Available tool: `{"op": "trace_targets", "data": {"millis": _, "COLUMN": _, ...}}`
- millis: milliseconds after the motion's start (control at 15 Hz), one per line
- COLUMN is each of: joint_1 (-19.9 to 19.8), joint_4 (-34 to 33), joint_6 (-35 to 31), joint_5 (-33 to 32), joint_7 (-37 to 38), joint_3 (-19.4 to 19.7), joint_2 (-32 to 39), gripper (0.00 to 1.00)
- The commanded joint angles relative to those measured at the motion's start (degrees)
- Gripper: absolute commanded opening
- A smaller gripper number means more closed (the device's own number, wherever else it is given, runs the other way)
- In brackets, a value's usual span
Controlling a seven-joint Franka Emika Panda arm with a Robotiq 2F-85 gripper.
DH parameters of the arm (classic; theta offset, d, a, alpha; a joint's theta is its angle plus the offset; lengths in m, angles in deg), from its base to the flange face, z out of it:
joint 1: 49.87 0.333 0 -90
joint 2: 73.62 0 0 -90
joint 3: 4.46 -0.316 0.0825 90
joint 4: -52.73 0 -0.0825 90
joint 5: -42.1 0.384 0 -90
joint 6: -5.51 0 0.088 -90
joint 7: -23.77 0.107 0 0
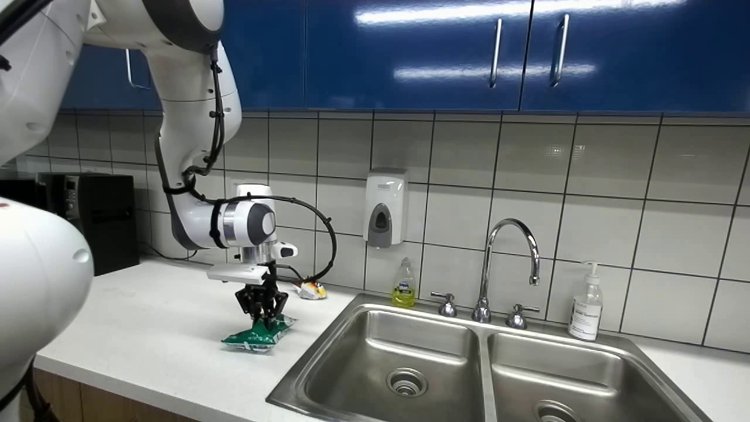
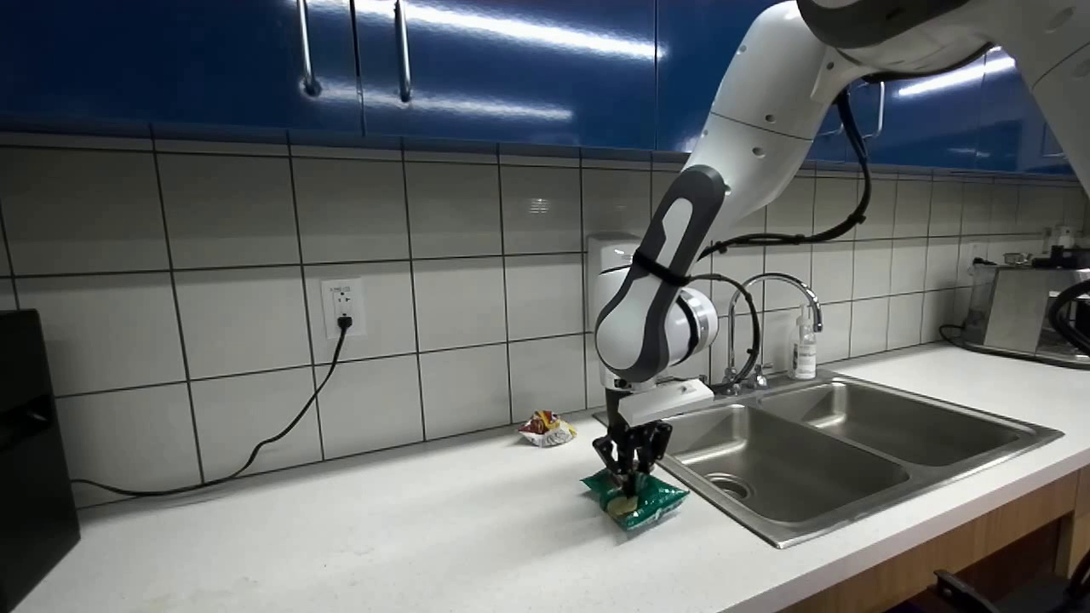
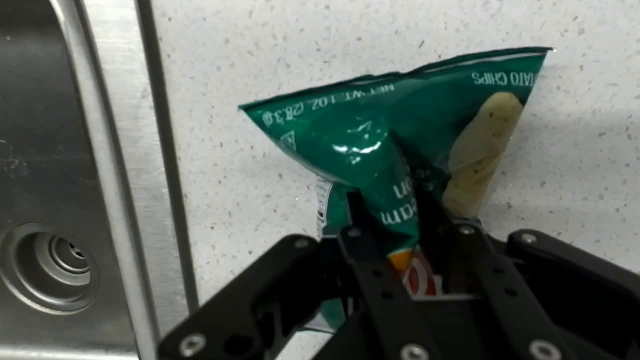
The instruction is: Put the green packet in the sink on the left.
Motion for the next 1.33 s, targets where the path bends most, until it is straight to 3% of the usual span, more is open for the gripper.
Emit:
{"op": "trace_targets", "data": {"millis": 0, "joint_1": 0.94, "joint_4": -1.19, "joint_6": -0.27, "joint_5": -0.53, "joint_7": 1.68, "joint_3": 0.86, "joint_2": 0.89, "gripper": 0.01}}
{"op": "trace_targets", "data": {"millis": 600, "joint_1": 0.84, "joint_4": -1.51, "joint_6": -0.16, "joint_5": -0.36, "joint_7": 1.61, "joint_3": 0.67, "joint_2": -0.09, "gripper": 0.01}}
{"op": "trace_targets", "data": {"millis": 1267, "joint_1": 0.06, "joint_4": -0.16, "joint_6": 1.01, "joint_5": 0.89, "joint_7": 1.84, "joint_3": 0.34, "joint_2": -5.77, "gripper": 0.01}}
